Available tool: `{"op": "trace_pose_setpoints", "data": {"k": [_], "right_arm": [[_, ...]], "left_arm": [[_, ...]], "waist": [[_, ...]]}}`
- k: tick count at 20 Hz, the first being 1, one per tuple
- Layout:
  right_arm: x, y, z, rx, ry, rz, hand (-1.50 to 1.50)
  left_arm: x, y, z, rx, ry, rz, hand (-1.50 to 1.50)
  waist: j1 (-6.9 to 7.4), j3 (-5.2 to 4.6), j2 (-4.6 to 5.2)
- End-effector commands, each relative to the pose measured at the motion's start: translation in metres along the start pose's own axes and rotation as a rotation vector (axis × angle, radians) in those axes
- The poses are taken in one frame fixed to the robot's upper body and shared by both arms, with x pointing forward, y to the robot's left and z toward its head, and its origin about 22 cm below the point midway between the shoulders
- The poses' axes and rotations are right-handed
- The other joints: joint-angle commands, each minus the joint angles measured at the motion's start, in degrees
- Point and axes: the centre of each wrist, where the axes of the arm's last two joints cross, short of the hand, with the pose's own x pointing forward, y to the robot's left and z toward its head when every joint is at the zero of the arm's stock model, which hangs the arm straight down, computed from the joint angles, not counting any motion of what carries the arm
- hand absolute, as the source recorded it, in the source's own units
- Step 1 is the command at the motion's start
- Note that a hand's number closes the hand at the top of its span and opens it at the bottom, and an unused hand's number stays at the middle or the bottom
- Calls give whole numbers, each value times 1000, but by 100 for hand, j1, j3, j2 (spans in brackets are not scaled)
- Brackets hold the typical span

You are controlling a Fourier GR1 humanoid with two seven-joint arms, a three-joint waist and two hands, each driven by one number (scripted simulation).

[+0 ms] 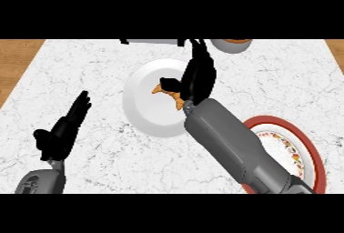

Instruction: Pick the croissant from the plate and place it in the plate

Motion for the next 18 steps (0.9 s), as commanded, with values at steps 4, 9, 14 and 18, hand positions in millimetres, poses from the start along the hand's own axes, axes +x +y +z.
{"op": "trace_pose_setpoints", "data": {"k": [4,9,14,18], "right_arm": [[-22,-8,13,-147,122,-368,-150],[-72,-29,44,-167,105,-436,-150],[-111,-79,75,-63,24,-442,-150],[-139,-103,87,-20,-14,-415,-150]], "left_arm": [[-4,10,8,19,14,18,0],[-8,16,23,48,14,-1,0],[-9,18,15,65,20,16,0],[-8,14,24,52,22,2,0]], "waist": [[-160,10,-36],[-341,10,-75],[-390,5,-70],[-342,5,-71]]}}
